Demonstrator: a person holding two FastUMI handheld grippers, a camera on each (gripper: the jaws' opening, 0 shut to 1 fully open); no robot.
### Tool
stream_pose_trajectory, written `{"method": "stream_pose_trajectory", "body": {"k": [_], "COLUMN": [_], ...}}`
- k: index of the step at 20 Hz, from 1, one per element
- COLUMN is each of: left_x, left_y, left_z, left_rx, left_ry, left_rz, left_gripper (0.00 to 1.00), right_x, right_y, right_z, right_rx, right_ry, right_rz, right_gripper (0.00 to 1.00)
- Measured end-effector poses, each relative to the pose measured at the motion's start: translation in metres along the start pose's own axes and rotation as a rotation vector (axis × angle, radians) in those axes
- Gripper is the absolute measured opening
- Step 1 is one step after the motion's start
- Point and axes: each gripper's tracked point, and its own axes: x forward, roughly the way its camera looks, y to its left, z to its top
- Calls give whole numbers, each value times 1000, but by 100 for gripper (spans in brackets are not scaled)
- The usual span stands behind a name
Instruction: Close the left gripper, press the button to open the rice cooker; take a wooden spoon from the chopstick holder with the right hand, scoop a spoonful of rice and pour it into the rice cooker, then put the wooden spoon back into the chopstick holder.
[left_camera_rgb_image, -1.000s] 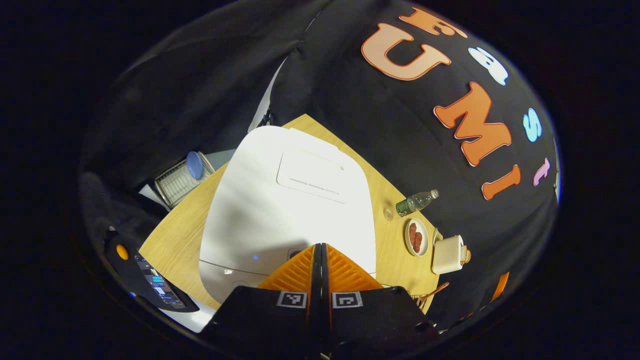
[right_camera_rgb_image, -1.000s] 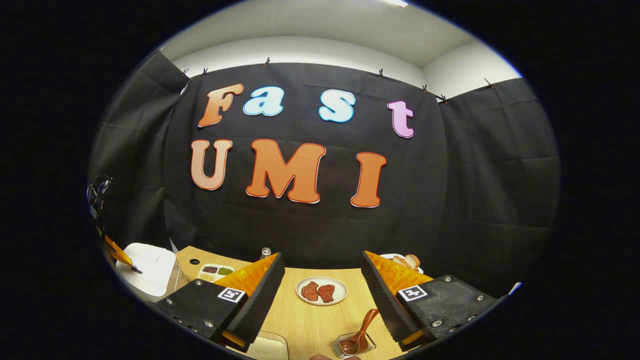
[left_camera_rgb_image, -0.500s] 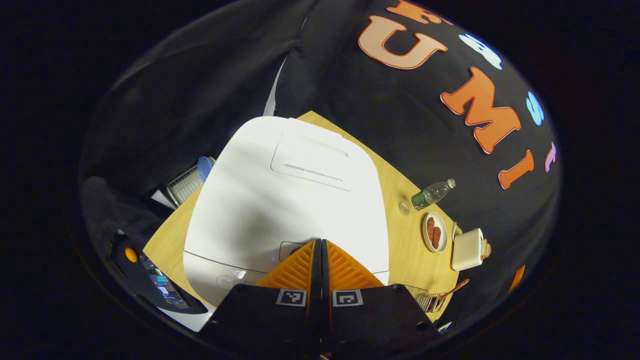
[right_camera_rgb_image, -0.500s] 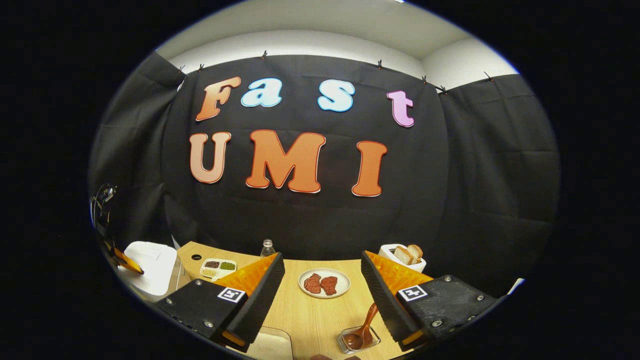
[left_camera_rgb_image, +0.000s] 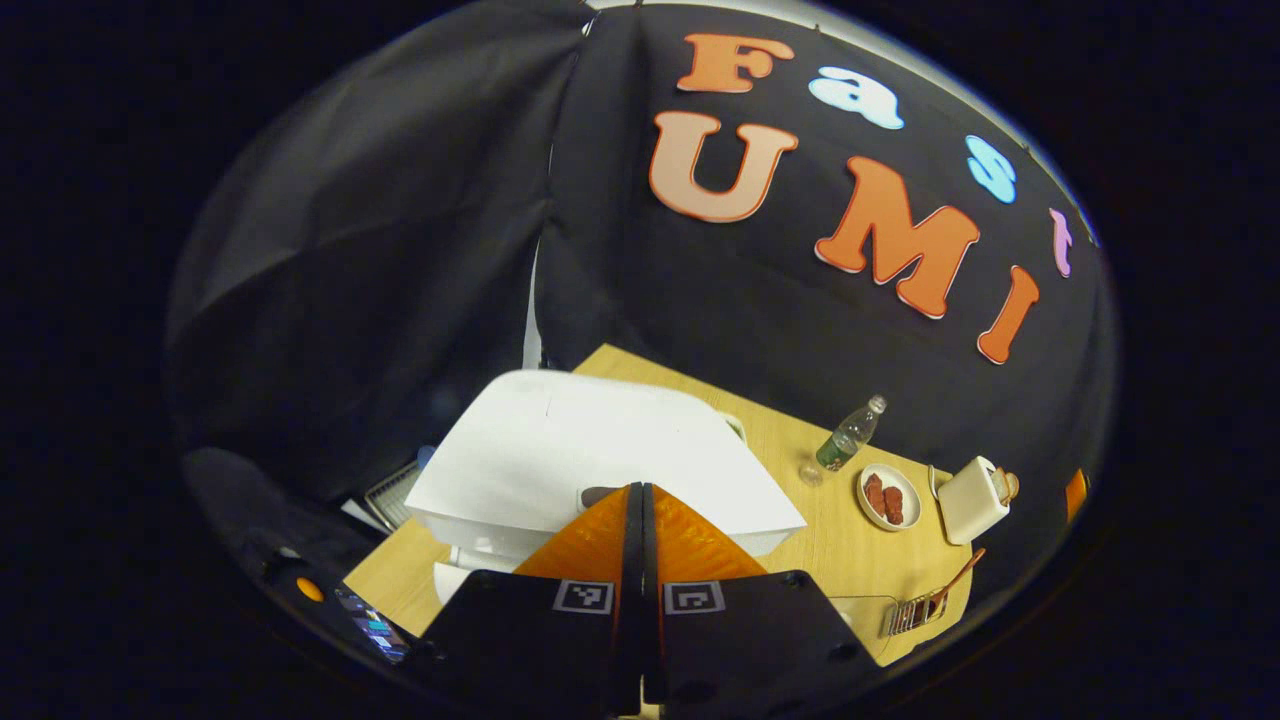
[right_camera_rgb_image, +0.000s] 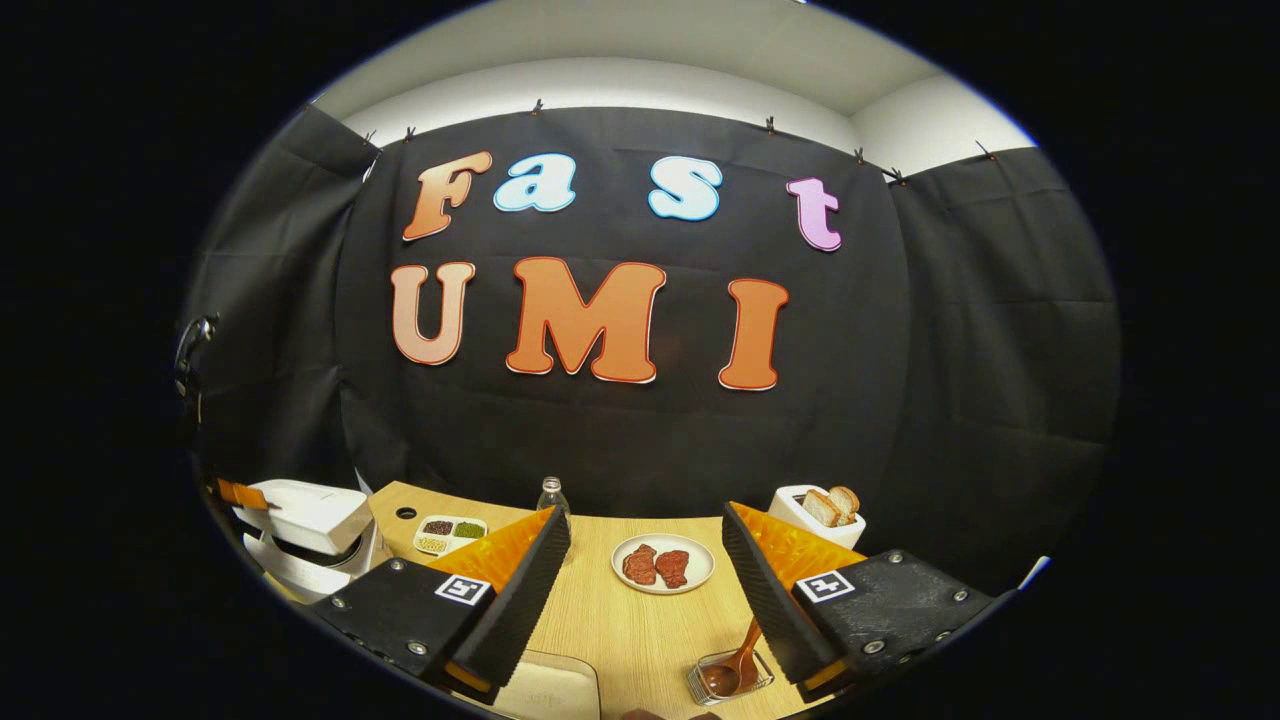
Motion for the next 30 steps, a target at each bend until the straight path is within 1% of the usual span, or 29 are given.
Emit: {"method": "stream_pose_trajectory", "body": {"k": [2,6,7,9,10,11,13,16,17,18,21,23,24,25,27,30], "left_x": [-11,-36,-39,-52,-58,-62,-70,-79,-83,-88,-104,-117,-123,-128,-134,-142], "left_y": [-5,-16,-13,-18,-27,-36,-48,-66,-72,-79,-100,-113,-120,-128,-144,-165], "left_z": [16,19,23,27,28,27,26,23,22,22,21,25,25,21,12,10], "left_rx": [32,69,84,110,113,114,113,136,150,166,258,306,319,323,339,333], "left_ry": [-76,-153,-180,-226,-238,-240,-246,-265,-272,-289,-361,-424,-444,-451,-448,-465], "left_rz": [11,14,42,57,33,9,-23,-44,-50,-57,-59,-47,-43,-51,-49,-62], "left_gripper": [5,5,5,6,6,9,22,64,70,74,72,72,74,72,74,93], "right_x": [-3,-1,-1,-5,-7,-7,-8,-10,-10,-10,-13,-13,-14,-14,-15,-15], "right_y": [0,-5,-9,-23,-26,-30,-41,-59,-64,-70,-90,-103,-110,-117,-133,-151], "right_z": [-1,-5,-8,-14,-19,-22,-27,-40,-44,-49,-66,-78,-84,-90,-107,-136], "right_rx": [-2,-1,1,18,29,38,47,53,55,56,62,71,76,81,89,99], "right_ry": [2,14,24,34,43,50,63,83,90,99,130,151,162,175,208,270], "right_rz": [1,-4,-10,-24,-27,-35,-52,-76,-83,-91,-111,-124,-130,-136,-151,-152], "right_gripper": [95,95,95,95,96,96,95,95,95,95,95,95,95,95,95,95]}}
